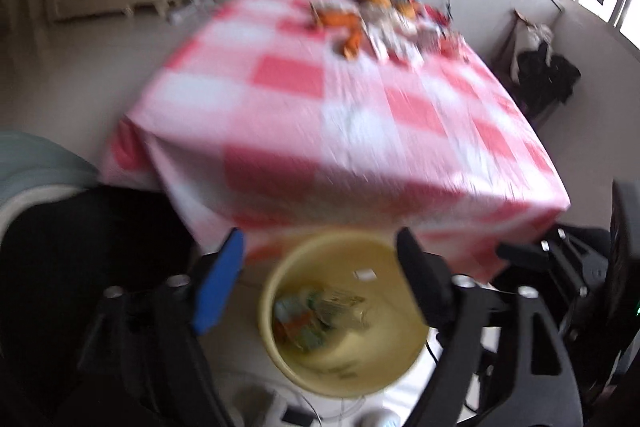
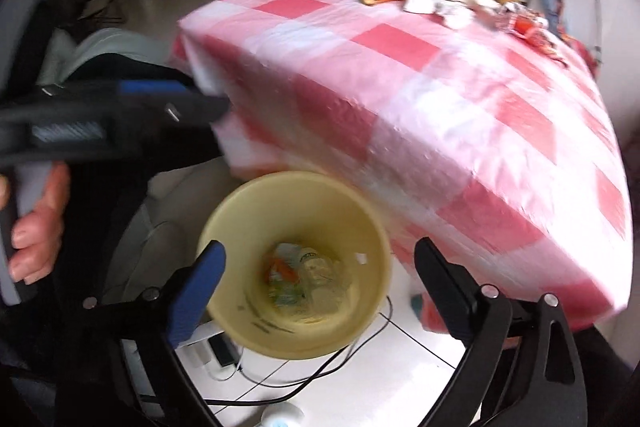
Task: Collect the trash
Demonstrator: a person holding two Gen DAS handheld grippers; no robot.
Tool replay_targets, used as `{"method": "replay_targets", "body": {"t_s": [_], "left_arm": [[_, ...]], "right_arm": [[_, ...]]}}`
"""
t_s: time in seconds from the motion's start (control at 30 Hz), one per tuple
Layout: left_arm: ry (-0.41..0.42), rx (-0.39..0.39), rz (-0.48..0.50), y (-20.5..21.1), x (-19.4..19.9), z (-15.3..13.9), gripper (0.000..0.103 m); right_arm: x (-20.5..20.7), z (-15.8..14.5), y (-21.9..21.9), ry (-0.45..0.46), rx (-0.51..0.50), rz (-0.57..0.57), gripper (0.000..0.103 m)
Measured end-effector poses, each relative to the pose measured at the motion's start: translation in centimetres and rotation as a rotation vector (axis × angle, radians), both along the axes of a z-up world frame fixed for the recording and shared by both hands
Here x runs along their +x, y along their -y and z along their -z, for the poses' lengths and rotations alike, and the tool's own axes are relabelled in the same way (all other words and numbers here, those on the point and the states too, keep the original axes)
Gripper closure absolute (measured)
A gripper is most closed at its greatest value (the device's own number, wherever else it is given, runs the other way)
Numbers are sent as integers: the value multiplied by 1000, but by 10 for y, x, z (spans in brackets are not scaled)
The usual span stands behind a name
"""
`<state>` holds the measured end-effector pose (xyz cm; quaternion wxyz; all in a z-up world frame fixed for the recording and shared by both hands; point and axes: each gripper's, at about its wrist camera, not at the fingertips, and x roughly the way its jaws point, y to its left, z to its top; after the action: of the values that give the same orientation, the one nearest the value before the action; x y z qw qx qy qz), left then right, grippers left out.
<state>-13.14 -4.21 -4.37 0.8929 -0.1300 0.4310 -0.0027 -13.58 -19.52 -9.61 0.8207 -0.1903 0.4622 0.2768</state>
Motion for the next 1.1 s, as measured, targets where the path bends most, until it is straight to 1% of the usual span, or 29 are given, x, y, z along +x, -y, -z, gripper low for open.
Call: {"method": "replay_targets", "body": {"t_s": [0.1,0.23,0.4,0.57,0.9,1.1], "left_arm": [[47,18,-29,-5,-6,-9,17],[69,8,-38,-10,-10,-15,13],[74,-21,-53,-16,-9,-17,11],[69,-38,-57,-16,-6,-14,10],[69,-35,-56,-16,-6,-14,9],[68,-35,-57,-16,-6,-13,9]], "right_arm": [[-13,6,-18,80,-127,-19,10],[-32,11,-20,155,-199,-53,8],[-32,11,-23,184,-204,-50,8],[-32,11,-27,186,-207,-44,8],[-38,6,-29,216,-193,-46,8],[-38,5,-28,219,-186,-44,8]]}}
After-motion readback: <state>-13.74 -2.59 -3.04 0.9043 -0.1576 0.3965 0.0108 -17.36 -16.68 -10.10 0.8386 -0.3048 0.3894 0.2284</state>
